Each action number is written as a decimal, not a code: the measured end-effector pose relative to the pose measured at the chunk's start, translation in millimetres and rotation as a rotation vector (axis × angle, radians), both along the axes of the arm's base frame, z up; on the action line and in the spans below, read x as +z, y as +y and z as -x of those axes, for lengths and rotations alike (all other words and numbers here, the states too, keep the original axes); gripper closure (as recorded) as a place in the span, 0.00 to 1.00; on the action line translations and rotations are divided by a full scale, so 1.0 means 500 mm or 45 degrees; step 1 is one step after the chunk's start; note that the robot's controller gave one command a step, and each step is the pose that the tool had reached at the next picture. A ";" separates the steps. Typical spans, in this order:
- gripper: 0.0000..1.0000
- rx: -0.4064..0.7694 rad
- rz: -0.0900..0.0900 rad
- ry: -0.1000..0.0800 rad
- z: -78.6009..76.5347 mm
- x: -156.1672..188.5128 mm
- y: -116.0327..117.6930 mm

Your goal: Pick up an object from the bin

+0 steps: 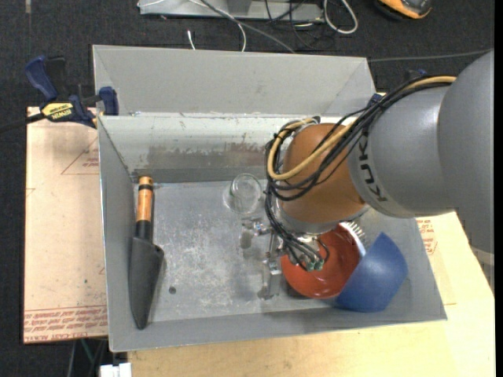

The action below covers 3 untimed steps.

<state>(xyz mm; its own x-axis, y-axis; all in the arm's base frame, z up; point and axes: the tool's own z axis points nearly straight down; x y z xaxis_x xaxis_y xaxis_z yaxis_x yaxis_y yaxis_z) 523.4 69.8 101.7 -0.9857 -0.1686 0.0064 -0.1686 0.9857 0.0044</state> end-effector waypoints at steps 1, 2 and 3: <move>0.00 -0.081 -0.006 0.006 -0.041 0.033 -0.045; 0.00 -0.323 -0.001 0.006 -0.041 0.111 -0.026; 0.00 -0.105 -0.002 -0.014 0.009 -0.015 -0.173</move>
Offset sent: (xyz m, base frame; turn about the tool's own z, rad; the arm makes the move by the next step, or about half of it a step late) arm 0.0097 0.0032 0.0694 0.1934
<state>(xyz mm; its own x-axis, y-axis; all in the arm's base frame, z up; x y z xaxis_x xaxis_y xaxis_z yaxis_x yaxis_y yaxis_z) 518.8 -16.6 94.3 -0.9962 -0.0869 -0.0051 -0.0869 0.9962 0.0046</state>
